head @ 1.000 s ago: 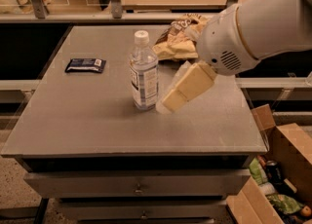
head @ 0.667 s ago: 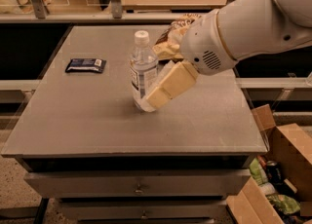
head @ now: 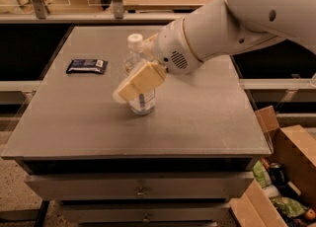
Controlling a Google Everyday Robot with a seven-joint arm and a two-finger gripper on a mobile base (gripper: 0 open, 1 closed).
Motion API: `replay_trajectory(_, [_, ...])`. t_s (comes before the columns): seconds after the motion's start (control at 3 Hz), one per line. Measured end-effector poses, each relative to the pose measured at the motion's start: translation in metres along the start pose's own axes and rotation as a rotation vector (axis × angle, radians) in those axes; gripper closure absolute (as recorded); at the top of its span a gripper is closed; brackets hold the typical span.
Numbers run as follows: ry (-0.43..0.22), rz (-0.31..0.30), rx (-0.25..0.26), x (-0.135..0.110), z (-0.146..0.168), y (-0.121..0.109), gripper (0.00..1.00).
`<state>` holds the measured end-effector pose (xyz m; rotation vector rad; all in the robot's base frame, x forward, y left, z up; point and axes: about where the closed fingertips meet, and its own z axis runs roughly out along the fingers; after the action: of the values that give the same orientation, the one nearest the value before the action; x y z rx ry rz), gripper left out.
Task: Move blue plastic bottle near brown chip bag
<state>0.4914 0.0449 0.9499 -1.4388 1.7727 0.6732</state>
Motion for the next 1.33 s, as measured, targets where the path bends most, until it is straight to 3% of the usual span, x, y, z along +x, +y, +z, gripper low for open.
replay_trajectory(0.67, [-0.034,-0.001,-0.066,-0.019,0.036,-0.003,0.65])
replay_trajectory(1.0, [-0.047,0.001,-0.084,-0.026,0.038,-0.006,0.87])
replay_trajectory(1.33, [-0.059,0.027,-0.070,-0.028,0.023,-0.025,1.00])
